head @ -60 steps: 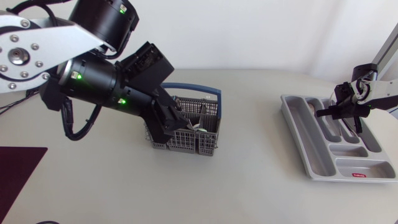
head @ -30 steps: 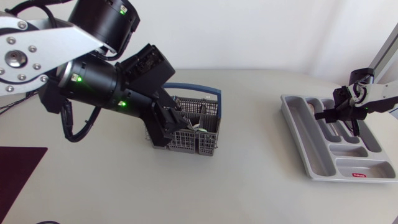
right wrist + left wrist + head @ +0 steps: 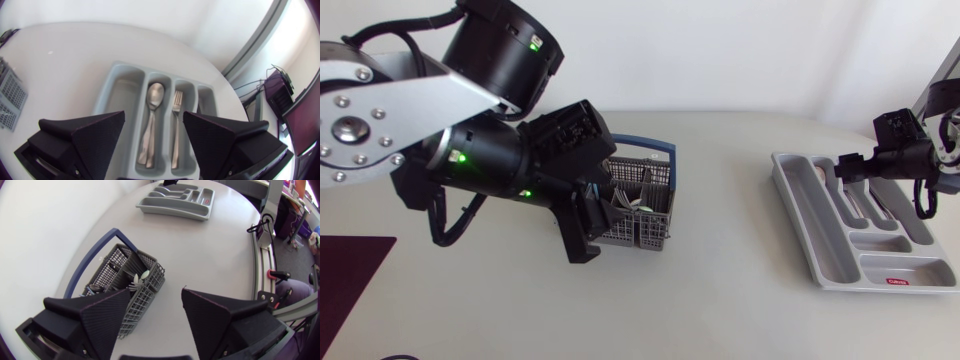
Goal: Sort the cutlery from the basket into the organizer compartments.
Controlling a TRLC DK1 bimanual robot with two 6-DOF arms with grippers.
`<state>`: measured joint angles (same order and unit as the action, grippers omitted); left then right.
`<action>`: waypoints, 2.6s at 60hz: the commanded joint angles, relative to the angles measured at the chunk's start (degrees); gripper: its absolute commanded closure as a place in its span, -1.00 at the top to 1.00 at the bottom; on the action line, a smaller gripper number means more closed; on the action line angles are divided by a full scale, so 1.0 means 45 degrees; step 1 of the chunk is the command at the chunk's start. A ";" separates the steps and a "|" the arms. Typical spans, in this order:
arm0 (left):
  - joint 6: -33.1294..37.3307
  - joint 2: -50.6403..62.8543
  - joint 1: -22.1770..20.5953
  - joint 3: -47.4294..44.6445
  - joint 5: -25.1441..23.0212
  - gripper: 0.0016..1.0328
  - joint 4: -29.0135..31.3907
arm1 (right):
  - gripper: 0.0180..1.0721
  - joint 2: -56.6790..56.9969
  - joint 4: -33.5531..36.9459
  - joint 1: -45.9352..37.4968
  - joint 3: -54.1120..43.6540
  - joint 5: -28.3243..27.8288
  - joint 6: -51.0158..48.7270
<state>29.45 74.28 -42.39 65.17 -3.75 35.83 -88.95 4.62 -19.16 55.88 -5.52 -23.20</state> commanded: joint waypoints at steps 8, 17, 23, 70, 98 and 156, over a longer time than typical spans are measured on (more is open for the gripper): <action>0.2186 -0.0296 -0.0248 -0.0595 0.0169 0.25 -0.0580 | 0.66 0.3203 0.0145 0.0976 -0.2593 -0.1977 -0.1114; 0.3826 -0.0042 -0.0170 -0.0575 0.0716 0.25 -0.0737 | 0.72 0.5469 0.0633 0.2441 -0.4077 -0.2426 -0.1680; 0.4686 0.0271 -0.0111 -0.0497 0.1028 0.26 -0.0873 | 0.74 0.6836 0.0984 0.3730 -0.4917 -0.2445 -0.1954; 0.8748 0.3474 0.1217 0.1417 0.1360 0.26 -0.1616 | 0.77 0.9200 0.2039 0.9785 -0.6128 -0.2406 -0.0997; 1.0330 0.4880 0.1413 0.2491 0.0696 -0.21 -0.0522 | 0.77 0.7754 0.1004 1.0429 -0.5796 -0.2406 -0.1172; 1.0896 0.5544 0.1295 0.4366 -0.0632 -0.93 0.2232 | 0.77 0.5762 0.0106 1.1484 -0.5171 -0.1957 -0.1368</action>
<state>76.77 97.19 -36.45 81.10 -5.56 45.01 -62.28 5.74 32.16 31.92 -14.76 -28.75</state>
